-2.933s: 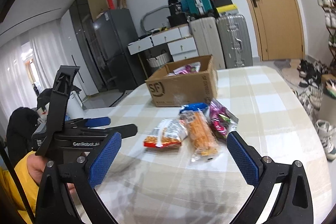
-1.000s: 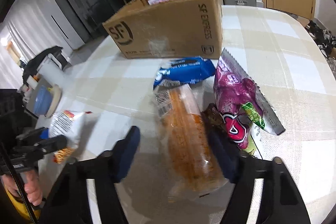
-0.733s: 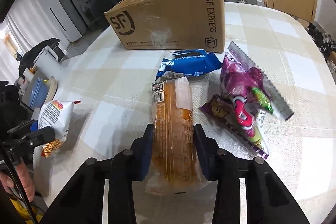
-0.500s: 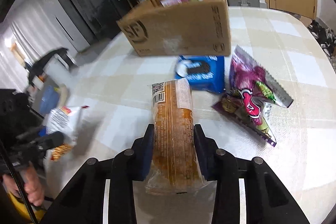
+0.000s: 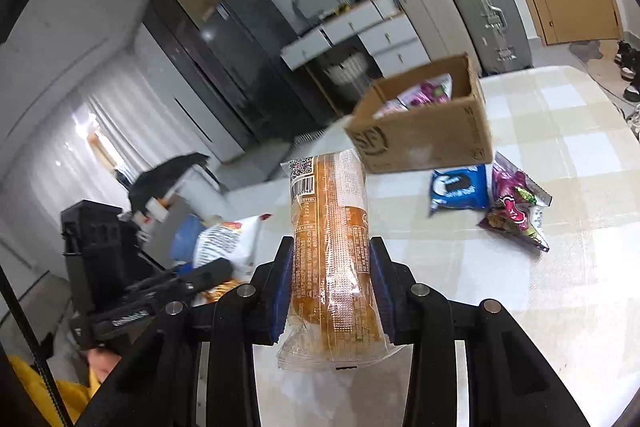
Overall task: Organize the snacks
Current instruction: 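Lift both held packs and carry them toward the SF box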
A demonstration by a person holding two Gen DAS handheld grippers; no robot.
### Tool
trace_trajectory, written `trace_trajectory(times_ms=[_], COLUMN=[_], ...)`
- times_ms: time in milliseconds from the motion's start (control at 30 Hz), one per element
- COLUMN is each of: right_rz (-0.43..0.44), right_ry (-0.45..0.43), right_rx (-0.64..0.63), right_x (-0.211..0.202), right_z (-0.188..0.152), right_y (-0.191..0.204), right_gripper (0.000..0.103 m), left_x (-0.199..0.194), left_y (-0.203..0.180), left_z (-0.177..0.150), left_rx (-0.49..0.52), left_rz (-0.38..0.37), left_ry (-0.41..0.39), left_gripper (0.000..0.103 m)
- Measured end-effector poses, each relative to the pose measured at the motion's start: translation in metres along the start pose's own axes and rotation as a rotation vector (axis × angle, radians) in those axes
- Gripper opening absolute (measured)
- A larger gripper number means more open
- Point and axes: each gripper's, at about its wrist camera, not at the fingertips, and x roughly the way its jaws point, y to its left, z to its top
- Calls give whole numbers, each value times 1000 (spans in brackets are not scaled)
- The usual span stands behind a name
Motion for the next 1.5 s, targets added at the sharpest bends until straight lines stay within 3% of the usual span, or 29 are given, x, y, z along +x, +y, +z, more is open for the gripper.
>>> trace_trajectory(times_ms=[433,867,1100,1500], right_rz=[68,71,68,80], right_ry=[-73,-97,-123,-160], right_rx=[21,-8,-41,-115], right_x=[-44,-49,-57,-49], right_z=[-18,-14,5,77], right_y=[18,19,25,39], right_gripper=[36,36,36,36], left_x=[-42,-43,-37,-22], left_y=[-37,-39,-36,-30], left_z=[-10,-3,19,88], left_rx=[45,52,68,84], left_rz=[-14,14,27,23], left_ry=[-43,-32,-37,-74], left_gripper=[52,52,52,52])
